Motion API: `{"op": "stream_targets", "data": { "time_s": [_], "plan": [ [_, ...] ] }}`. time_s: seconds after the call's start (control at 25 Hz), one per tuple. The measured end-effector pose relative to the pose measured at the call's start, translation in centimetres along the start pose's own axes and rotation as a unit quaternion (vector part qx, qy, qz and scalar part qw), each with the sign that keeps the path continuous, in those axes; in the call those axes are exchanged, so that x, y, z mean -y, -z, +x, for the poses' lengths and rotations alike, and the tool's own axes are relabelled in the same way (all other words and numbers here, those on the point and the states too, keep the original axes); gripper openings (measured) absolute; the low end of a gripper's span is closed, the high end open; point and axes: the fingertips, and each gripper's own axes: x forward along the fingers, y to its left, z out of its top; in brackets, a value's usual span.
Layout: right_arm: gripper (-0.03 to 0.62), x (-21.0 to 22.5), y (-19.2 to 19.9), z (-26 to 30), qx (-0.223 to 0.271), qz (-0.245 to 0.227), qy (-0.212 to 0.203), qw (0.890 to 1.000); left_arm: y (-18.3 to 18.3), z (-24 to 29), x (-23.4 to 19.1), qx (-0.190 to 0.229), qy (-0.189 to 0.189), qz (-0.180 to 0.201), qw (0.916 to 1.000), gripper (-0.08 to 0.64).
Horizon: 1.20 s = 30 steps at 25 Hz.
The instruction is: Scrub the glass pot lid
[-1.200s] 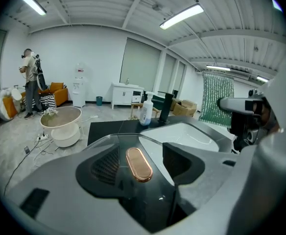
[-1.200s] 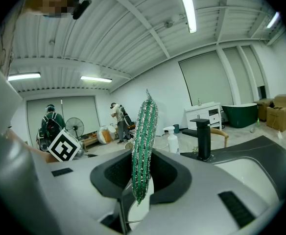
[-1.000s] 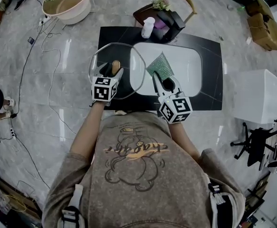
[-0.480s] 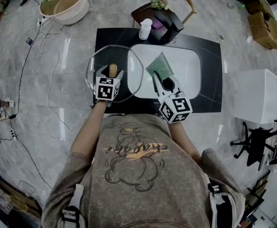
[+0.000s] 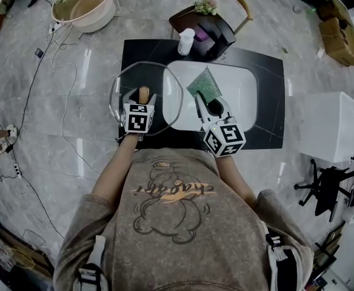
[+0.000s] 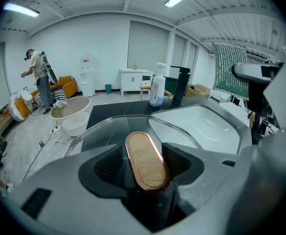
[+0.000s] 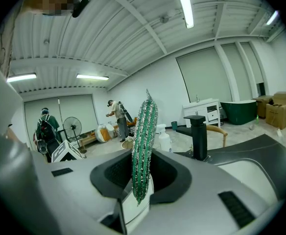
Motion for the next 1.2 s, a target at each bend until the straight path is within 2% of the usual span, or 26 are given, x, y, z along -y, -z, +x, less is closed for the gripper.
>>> {"op": "stream_targets", "data": {
  "time_s": [0.44,0.92,1.04,1.2],
  "plan": [
    [0.094,0.5,-0.1,0.3,-0.003,0.003,-0.005,1.0,-0.2,0.1,-0.1,-0.004,-0.029,-0.004,0.9996,0.218],
    [0.094,0.6,0.3,0.0,-0.009,0.005,-0.01,1.0,0.1,-0.9,-1.3,-0.006,-0.039,-0.056,0.9977,0.178],
    [0.094,0.7,0.3,-0.1,-0.01,0.004,-0.011,1.0,-1.0,-1.7,-1.5,0.008,-0.038,-0.05,0.998,0.175],
    [0.094,0.9,0.1,-0.1,-0.007,0.001,-0.009,1.0,-3.4,-3.5,-1.2,0.039,-0.026,-0.02,0.9987,0.173]
  ]
}}
